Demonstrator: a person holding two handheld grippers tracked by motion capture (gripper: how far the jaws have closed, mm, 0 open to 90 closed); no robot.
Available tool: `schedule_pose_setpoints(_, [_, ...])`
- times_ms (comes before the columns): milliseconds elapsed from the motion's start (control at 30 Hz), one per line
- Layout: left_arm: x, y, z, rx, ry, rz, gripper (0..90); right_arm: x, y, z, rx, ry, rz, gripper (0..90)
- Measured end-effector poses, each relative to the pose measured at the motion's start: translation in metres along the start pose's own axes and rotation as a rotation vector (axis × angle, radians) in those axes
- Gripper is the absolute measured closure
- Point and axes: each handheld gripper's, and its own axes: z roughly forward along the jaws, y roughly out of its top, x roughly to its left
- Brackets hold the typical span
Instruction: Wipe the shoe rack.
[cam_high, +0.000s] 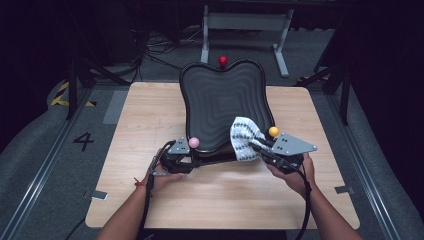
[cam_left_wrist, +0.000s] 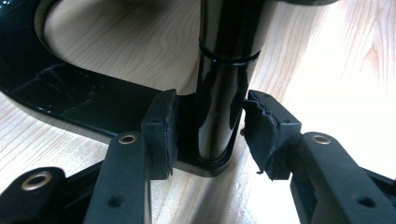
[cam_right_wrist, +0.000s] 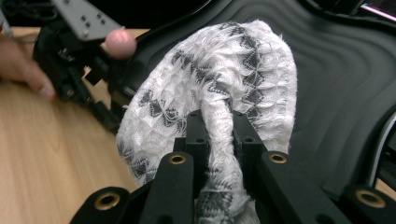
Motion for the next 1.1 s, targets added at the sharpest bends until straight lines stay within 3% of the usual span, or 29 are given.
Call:
schedule_pose_setpoints(167, [0.001, -0.003, -0.006, 0.017, 0.021, -0.004, 48.4, 0.009, -0.006, 0.002, 0.008, 0.058, -0.015, 80.6])
schedule_pose_setpoints(333, [0.003, -0.007, -0.013, 0.096, 0.050, 0.018, 42.8, 0.020, -0.013, 0.004, 0.025, 0.115, -0.032, 80.5])
schedule_pose_setpoints(600, [0.001, -0.013, -0.028, 0.142, 0.082, 0.029, 39.1, 0.037, -0.032, 0.016, 0.076, 0.220, -0.052, 80.0])
schedule_pose_setpoints(800, [-0.002, -0.021, -0.039, 0.165, 0.077, 0.013, 36.1, 0.043, -0.046, 0.030, 0.127, 0.265, -0.052, 79.1])
schedule_pose_setpoints(1100, [-0.005, -0.031, -0.045, 0.168, 0.116, 0.021, 33.9, 0.048, -0.068, 0.055, 0.212, 0.305, -0.049, 76.2])
